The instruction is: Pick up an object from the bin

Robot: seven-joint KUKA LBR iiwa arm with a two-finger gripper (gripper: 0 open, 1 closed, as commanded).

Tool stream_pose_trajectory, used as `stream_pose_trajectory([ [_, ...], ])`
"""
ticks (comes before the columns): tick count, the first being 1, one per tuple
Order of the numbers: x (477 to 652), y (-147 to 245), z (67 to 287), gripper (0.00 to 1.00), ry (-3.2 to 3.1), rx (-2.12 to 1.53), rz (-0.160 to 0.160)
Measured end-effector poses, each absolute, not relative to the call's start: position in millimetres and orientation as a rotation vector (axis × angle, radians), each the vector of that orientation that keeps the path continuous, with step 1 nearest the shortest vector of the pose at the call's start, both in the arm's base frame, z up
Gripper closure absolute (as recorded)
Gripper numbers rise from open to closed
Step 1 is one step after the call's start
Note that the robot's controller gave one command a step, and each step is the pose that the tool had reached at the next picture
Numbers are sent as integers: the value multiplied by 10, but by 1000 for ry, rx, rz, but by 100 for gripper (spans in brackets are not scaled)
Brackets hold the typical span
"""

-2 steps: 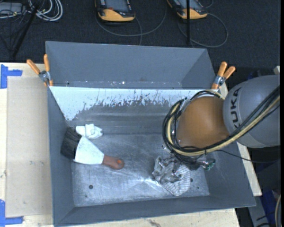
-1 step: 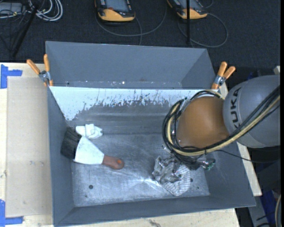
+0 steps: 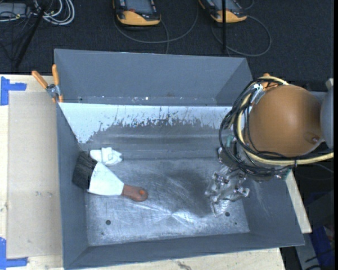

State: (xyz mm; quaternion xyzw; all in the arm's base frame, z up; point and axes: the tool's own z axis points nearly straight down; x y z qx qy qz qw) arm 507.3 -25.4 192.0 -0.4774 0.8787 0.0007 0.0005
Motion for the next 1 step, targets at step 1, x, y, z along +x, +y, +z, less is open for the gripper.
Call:
stream_pose_trajectory([
  [1, 5070, -255, 1917, 100, 2761, -1498, 3],
])
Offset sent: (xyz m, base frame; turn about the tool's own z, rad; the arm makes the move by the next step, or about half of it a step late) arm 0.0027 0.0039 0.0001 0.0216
